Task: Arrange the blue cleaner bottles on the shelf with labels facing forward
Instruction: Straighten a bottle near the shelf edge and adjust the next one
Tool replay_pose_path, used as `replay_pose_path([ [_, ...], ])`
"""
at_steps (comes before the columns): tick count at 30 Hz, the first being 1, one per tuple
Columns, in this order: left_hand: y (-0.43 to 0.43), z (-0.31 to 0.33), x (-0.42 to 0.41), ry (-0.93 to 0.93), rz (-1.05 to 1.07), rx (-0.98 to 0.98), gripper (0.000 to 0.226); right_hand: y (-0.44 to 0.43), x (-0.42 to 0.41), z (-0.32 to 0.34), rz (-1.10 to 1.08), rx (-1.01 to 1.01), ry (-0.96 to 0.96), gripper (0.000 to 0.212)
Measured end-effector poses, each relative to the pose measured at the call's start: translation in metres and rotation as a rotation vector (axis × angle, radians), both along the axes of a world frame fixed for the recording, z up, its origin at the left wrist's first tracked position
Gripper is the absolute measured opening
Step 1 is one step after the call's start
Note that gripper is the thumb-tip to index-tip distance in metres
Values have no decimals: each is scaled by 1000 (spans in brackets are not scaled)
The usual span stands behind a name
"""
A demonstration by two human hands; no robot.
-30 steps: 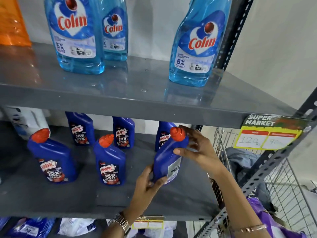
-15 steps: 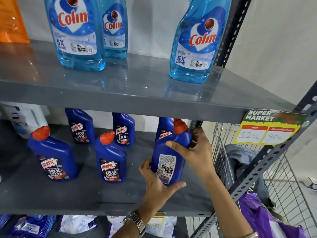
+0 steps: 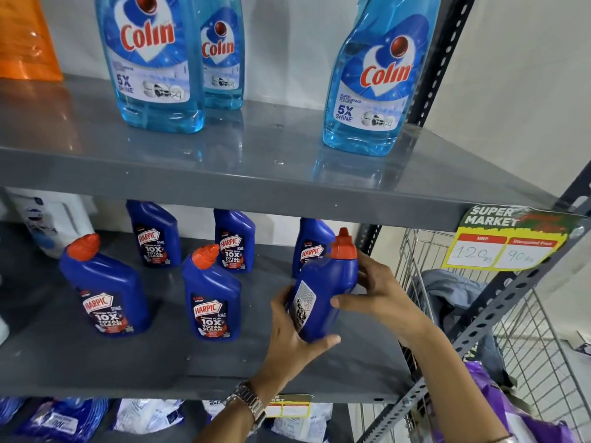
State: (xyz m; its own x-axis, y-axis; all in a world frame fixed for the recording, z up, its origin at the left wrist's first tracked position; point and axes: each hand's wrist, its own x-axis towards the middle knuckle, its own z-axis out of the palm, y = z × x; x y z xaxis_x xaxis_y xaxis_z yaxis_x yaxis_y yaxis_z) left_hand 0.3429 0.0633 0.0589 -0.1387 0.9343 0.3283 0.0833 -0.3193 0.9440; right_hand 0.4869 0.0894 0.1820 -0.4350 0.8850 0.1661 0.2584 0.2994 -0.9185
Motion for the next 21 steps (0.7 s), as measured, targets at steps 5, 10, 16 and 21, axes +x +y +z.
replay_pose_path([
  [5, 8, 11, -12, -20, -116, -55, 70, 3, 1, -1, -23, -6, 4, 56],
  [10, 13, 11, -21, 87, -155, -35, 59, 9, -7, -1, -173, 127, -45, 58],
  [16, 19, 6, -30, 173, -259, -177, 60, 2, -26, -13, -286, 270, -104, 60],
  [21, 21, 4, -31, 190, -291, -215, 56, 6, -32, -26, -383, 295, -116, 62],
])
